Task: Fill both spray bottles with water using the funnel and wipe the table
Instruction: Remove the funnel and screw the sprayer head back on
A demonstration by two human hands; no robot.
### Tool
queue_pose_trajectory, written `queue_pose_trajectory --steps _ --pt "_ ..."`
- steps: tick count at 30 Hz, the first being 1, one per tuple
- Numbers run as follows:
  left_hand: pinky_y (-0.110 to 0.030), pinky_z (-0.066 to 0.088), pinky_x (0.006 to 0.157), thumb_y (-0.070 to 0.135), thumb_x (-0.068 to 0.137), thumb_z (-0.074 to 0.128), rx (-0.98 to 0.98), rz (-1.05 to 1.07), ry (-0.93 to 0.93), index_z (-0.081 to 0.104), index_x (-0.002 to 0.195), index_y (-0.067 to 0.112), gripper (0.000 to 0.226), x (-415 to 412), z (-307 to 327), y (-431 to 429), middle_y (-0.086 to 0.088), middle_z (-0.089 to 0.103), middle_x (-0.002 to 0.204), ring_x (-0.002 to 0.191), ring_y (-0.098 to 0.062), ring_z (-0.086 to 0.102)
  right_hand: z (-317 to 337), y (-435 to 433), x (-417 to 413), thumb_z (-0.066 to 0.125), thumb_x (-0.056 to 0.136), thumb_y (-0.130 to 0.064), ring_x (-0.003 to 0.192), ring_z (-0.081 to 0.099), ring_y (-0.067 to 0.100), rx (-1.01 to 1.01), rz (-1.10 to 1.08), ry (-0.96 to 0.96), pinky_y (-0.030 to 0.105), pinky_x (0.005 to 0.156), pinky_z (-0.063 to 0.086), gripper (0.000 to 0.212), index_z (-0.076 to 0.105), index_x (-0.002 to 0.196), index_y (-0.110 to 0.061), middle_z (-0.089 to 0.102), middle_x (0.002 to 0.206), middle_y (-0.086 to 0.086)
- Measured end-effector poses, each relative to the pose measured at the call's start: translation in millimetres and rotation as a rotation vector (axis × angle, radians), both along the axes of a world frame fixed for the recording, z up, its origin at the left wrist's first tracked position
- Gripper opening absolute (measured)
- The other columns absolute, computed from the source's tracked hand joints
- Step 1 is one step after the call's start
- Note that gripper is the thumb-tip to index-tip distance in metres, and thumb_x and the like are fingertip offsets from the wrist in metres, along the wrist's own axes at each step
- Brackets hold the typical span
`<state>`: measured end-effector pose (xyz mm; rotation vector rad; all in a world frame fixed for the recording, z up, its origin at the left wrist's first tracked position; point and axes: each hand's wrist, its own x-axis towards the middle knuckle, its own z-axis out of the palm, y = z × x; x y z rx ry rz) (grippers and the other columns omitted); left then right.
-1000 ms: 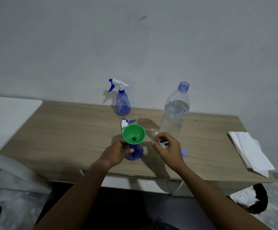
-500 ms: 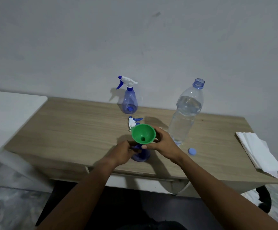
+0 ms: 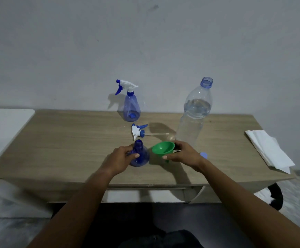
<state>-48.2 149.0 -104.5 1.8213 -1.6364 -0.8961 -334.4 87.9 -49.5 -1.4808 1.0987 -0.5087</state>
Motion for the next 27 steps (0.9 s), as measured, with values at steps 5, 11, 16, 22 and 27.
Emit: queue_pose_trajectory --steps 5,11,16,22,27 --pt "-0.044 0.056 0.088 0.068 0.076 0.055 0.0 0.024 0.004 0.061 0.114 0.057 0.04 -0.9 -2.2 0.8 0.016 0.074 0.093 0.093 -0.013 0.07 -21.9 1.4 8.2 0.092 0.069 -0.014 0.106 0.07 0.028 0.121 -0.104 0.023 0.038 0.081 0.063 0.063 0.062 0.124 -0.008 0.071 0.115 0.012" --pt "-0.046 0.056 0.084 0.063 0.076 0.058 0.001 0.048 0.03 0.068 0.098 0.042 0.032 -3.7 1.0 3.1 0.009 0.073 0.079 0.081 -0.016 0.07 -34.6 -7.4 13.6 0.091 0.073 -0.021 0.103 0.073 0.024 0.124 -0.138 0.039 0.03 0.083 0.061 0.062 0.064 0.126 -0.007 0.073 0.114 0.01" --pt "-0.046 0.056 0.087 0.064 0.076 0.059 0.023 0.062 0.043 0.067 0.094 0.049 0.025 -4.4 3.9 4.4 0.012 0.075 0.084 0.084 -0.012 0.071 -41.3 -4.1 15.4 0.086 0.079 -0.021 0.104 0.071 0.018 -0.006 -0.181 0.052 0.024 0.087 0.057 0.051 0.065 0.125 -0.012 0.073 0.117 0.005" --pt "-0.045 0.056 0.088 0.063 0.078 0.061 0.03 0.053 0.06 0.067 0.101 0.051 0.027 -3.2 5.4 3.7 0.014 0.075 0.091 0.089 -0.009 0.071 -36.9 10.9 20.8 0.089 0.075 -0.031 0.129 0.056 0.015 -0.256 -0.341 0.179 0.033 0.107 0.048 0.087 0.048 0.148 -0.012 0.06 0.138 -0.003" --pt "-0.043 0.056 0.089 0.056 0.08 0.063 0.015 0.118 0.078 0.066 0.114 0.046 0.036 -2.8 11.6 3.2 0.014 0.076 0.09 0.089 -0.006 0.071 -22.0 12.9 39.8 0.085 0.079 -0.028 0.118 0.063 0.016 -0.511 -0.361 0.169 0.038 0.102 0.052 0.065 0.061 0.138 -0.015 0.066 0.134 0.003"
